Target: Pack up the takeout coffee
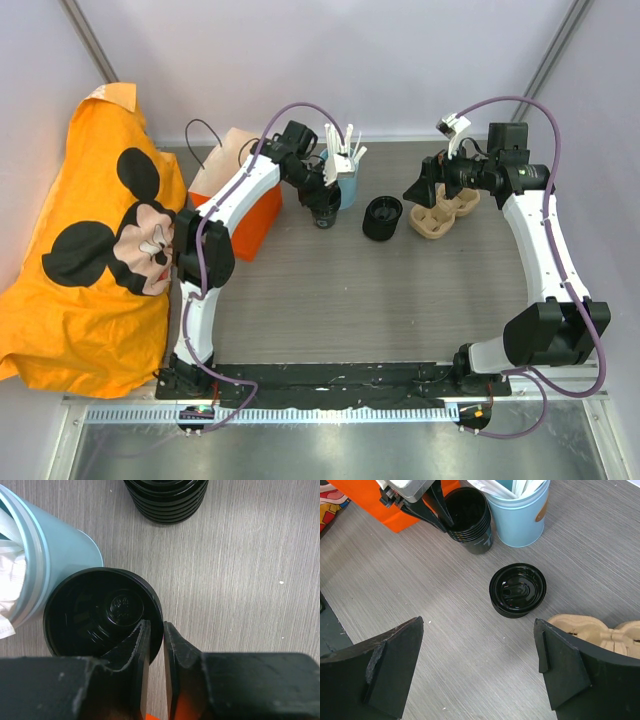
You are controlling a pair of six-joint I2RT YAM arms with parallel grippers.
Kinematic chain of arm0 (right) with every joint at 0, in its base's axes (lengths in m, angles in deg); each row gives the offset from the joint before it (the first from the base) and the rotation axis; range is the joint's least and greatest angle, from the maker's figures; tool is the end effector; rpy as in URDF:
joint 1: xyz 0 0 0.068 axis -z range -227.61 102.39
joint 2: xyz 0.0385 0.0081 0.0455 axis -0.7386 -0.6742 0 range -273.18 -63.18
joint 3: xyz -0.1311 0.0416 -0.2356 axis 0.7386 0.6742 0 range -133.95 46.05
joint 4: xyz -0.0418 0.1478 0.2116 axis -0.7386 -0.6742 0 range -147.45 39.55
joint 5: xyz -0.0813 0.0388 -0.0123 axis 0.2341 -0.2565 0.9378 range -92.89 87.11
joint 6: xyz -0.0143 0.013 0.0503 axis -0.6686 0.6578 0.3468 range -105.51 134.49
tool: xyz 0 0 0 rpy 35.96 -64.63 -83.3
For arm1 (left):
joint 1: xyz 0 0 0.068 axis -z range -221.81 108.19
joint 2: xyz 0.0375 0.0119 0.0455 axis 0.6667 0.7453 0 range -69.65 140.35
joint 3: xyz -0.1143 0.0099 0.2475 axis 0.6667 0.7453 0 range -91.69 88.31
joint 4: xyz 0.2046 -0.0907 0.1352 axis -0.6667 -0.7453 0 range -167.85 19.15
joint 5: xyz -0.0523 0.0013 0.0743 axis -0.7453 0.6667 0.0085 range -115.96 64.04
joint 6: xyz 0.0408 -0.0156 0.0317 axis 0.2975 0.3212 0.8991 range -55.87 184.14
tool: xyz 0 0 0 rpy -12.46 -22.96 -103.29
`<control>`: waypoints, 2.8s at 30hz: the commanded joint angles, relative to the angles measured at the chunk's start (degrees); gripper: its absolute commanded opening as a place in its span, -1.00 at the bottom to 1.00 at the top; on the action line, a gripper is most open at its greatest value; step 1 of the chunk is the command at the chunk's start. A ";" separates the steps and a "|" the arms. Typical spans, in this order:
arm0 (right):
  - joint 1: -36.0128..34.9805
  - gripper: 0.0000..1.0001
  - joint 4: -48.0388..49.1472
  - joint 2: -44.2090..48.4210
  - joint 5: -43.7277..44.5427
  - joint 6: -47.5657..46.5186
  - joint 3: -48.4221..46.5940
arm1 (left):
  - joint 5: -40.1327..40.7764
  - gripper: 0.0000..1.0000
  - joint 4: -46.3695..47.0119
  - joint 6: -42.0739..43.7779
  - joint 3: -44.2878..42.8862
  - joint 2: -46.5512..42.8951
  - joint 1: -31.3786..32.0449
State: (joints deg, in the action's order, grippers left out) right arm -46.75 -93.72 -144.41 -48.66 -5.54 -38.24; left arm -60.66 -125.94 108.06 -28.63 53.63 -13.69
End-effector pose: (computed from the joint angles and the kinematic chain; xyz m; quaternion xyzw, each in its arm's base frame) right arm 0.2970 0.0210 0.3836 -0.3006 0.7967 0.2766 0.4453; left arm 0.3999 -0.2368 0.2760 0.6036 0.7048 -0.2538 0.2731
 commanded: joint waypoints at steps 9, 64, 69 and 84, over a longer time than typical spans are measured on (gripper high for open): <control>0.19 0.93 2.13 1.69 -0.98 -0.80 0.27 | -0.81 -0.68 -1.25 -0.15 -2.67 0.46 0.27; 0.19 0.93 2.13 1.78 -2.03 -0.89 0.62 | 6.84 -0.88 7.28 -7.53 6.03 -8.24 0.53; 0.19 0.94 2.13 1.95 -2.03 -0.80 0.53 | 6.49 -0.85 7.19 -8.15 5.15 -7.97 0.53; 0.19 0.94 2.13 2.04 -1.95 -0.89 0.62 | 5.61 -0.75 4.11 -7.62 2.96 -6.39 0.45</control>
State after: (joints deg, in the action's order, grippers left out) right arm -46.75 -93.70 -144.41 -49.52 -5.95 -37.61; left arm -54.01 -121.09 100.54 -22.29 48.58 -13.37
